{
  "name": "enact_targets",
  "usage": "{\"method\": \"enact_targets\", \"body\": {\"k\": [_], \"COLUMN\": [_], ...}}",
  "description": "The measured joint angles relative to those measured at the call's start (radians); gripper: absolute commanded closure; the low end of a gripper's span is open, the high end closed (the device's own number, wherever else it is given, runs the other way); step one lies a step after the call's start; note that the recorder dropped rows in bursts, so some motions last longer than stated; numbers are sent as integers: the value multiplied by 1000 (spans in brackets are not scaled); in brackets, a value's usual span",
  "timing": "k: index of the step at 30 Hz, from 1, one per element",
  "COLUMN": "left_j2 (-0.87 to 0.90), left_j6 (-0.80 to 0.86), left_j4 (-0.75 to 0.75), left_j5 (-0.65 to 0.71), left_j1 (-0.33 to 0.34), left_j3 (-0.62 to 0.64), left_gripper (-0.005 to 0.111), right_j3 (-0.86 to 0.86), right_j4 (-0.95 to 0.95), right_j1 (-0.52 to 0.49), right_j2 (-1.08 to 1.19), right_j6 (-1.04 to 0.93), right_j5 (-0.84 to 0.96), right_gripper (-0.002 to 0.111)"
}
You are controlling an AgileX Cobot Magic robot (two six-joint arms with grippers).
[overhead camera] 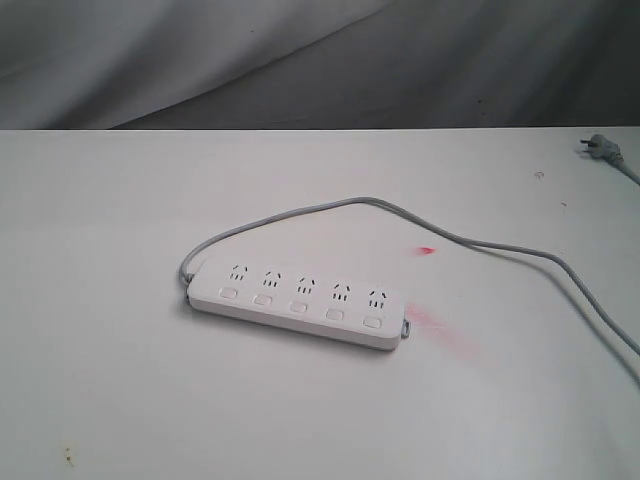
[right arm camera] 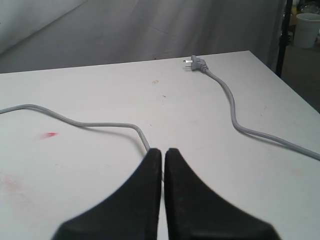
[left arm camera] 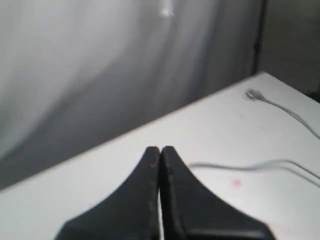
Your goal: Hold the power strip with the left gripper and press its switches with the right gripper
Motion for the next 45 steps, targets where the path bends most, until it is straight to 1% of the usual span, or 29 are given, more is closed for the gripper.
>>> {"method": "enact_targets", "body": {"k": [1, 2, 3, 5, 6, 7, 8, 9, 11, 14, 18, 24, 30, 32, 35, 39, 42, 45], "left_j2": [-75, -113, -177, -258, -282, -319, -334, -361, -388, -424, -457, -462, -462, -462, -462, -462, -462, -462], "left_j6": [-8, -13, -17, -26, -39, -86, -124, -210, -313, -424, -466, -472, -472, -472, -472, -472, -472, -472], "left_j4": [46, 61, 75, 79, 84, 100, 109, 127, 141, 145, 152, 262, 370, 412, 458, 483, 501, 510], "left_j5": [-107, -166, -252, -328, -335, -345, -347, -347, -347, -328, -290, -228, -222, -229, -240, -290, -371, -491], "left_j1": [0, 0, 0, 0, 0, 0, 0, 0, 0, 0, 0, 0, 0, 0, 0, 0, 0, 0], "left_j3": [30, 44, 62, 77, 79, 82, 84, 87, 87, 87, 87, 87, 90, 109, 171, 310, 422, 532], "left_gripper": [107, 107, 107, 107, 107, 107, 107, 107, 107, 107, 107, 107, 107, 107, 107, 107, 107, 107], "right_j3": [0, 0, 0, 0, 0, 0, 0, 0, 0, 0, 0, 0, 0, 0, 0, 0, 0, 0], "right_j4": [0, 0, 0, 0, 0, 0, 0, 0, 0, 0, 0, 0, 0, 0, 0, 0, 0, 0], "right_j1": [0, 0, 0, 0, 0, 0, 0, 0, 0, 0, 0, 0, 0, 0, 0, 0, 0, 0], "right_j2": [0, 0, 0, 0, 0, 0, 0, 0, 0, 0, 0, 0, 0, 0, 0, 0, 0, 0], "right_j6": [0, 0, 0, 0, 0, 0, 0, 0, 0, 0, 0, 0, 0, 0, 0, 0, 0, 0], "right_j5": [0, 0, 0, 0, 0, 0, 0, 0, 0, 0, 0, 0, 0, 0, 0, 0, 0, 0], "right_gripper": [106, 106, 106, 106, 106, 106, 106, 106, 106, 106, 106, 106, 106, 106, 106, 106, 106, 106]}}
